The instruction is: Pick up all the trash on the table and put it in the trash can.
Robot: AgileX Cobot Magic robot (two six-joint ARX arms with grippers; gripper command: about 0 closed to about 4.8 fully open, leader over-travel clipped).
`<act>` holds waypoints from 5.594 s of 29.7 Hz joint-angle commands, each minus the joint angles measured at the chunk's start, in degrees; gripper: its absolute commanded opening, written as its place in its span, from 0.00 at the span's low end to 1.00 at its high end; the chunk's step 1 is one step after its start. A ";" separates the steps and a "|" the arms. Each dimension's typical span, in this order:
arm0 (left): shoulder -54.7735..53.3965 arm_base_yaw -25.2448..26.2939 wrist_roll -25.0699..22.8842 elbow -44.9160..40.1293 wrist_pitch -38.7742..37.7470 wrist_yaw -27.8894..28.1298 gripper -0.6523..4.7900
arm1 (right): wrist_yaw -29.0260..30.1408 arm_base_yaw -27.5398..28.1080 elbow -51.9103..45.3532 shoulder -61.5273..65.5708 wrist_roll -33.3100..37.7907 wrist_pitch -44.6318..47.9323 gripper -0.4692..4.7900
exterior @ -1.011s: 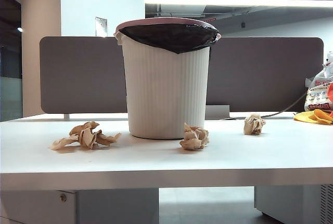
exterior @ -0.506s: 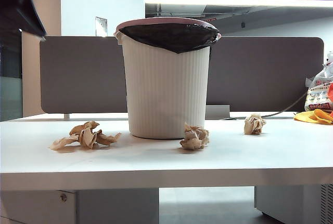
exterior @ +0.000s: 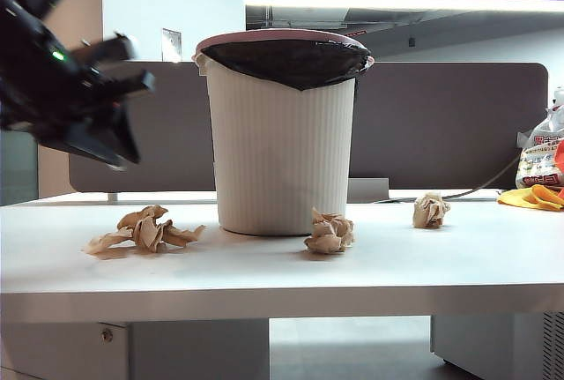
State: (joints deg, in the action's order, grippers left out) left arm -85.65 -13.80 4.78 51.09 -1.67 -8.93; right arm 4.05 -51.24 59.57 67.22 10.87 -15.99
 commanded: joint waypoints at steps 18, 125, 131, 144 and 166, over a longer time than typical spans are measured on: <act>-17.11 0.09 0.02 7.37 0.92 2.89 1.00 | 3.58 4.28 0.20 0.00 0.04 0.74 0.07; -15.47 -27.43 5.46 18.60 -3.34 4.55 1.00 | 2.32 19.45 -4.04 -25.22 -5.18 -25.22 0.07; -21.46 -27.43 8.26 19.45 -2.12 4.33 1.00 | 2.32 19.45 -4.44 -25.03 -4.68 -24.13 0.07; -25.90 -27.12 9.38 19.56 3.63 4.46 1.00 | 2.32 19.45 -4.44 -24.96 -4.70 -23.06 0.07; -29.03 -26.84 9.40 25.90 2.54 -0.11 0.11 | 2.25 19.45 -4.42 -24.98 -4.87 -22.14 0.07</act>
State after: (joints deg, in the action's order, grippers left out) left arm -115.72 -40.71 14.28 75.59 0.67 -7.57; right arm 6.13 -31.68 54.85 42.26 6.02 -39.72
